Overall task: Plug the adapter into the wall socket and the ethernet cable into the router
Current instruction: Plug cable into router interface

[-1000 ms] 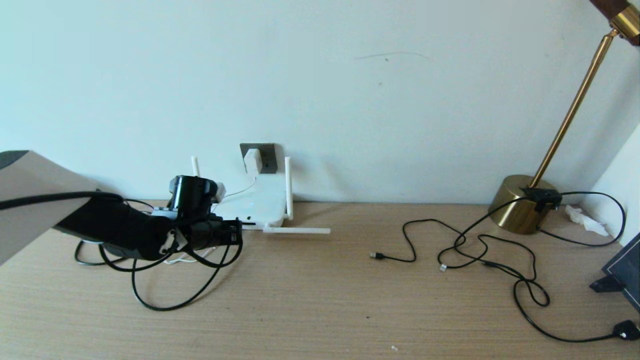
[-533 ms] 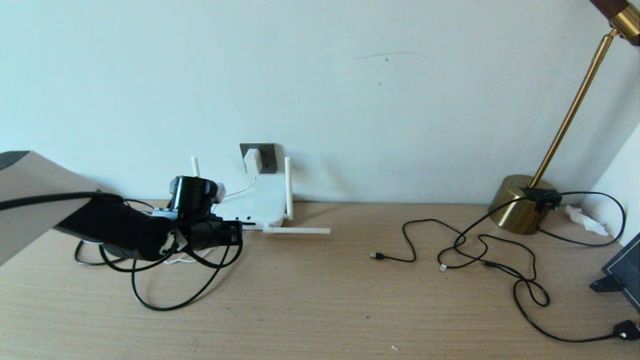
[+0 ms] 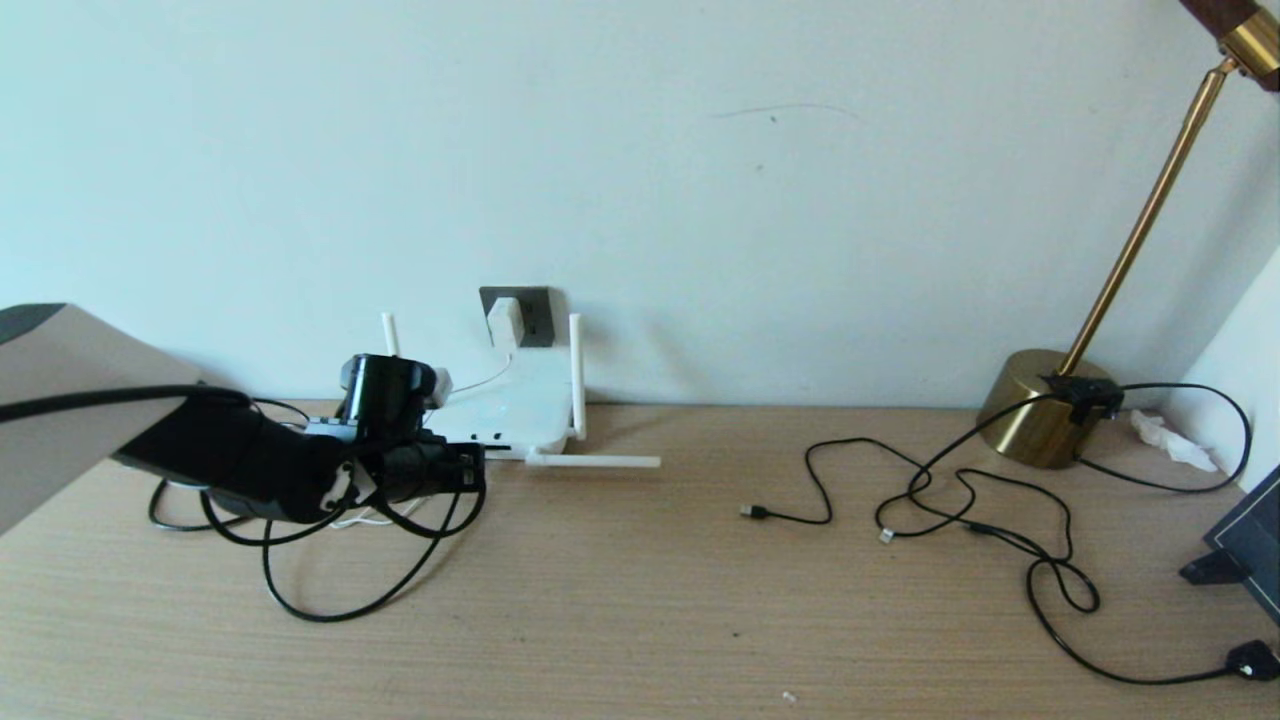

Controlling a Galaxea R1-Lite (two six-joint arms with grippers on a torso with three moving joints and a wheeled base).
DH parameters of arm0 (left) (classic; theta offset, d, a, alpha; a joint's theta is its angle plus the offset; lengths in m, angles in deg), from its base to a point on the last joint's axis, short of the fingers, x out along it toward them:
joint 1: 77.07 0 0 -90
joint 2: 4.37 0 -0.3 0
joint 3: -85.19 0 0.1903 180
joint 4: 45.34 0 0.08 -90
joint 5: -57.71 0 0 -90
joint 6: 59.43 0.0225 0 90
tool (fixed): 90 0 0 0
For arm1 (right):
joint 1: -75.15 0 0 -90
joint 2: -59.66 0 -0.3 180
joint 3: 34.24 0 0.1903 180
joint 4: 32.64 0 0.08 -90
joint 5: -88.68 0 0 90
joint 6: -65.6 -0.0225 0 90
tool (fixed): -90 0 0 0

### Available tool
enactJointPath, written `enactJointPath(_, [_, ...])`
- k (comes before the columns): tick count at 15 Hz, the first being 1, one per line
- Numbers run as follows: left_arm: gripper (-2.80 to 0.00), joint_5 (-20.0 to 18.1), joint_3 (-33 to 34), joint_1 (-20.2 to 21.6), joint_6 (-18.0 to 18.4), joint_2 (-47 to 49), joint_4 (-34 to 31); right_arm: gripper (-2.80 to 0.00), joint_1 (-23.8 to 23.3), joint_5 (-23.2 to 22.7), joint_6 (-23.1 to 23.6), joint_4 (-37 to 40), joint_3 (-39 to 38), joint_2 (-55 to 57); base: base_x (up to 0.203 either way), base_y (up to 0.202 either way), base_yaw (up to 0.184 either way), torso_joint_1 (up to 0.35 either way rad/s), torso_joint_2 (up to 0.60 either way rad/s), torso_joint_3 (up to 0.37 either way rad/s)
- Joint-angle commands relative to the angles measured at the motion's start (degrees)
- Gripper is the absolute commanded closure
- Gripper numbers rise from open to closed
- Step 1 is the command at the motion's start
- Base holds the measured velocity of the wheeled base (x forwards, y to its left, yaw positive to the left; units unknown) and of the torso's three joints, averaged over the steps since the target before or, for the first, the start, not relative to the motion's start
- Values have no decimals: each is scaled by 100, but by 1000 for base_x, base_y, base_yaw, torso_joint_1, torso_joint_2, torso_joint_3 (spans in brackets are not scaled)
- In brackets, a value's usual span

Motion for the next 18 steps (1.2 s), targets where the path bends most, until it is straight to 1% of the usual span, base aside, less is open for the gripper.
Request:
enactJointPath(1, [0, 7, 0, 0, -6, 10, 2, 0, 0, -1, 0, 13, -1, 8, 0, 0, 0, 0, 0, 0])
enactJointPath(18, [0, 11, -17, 0, -6, 10, 2, 0, 0, -1, 0, 13, -1, 8, 0, 0, 0, 0, 0, 0])
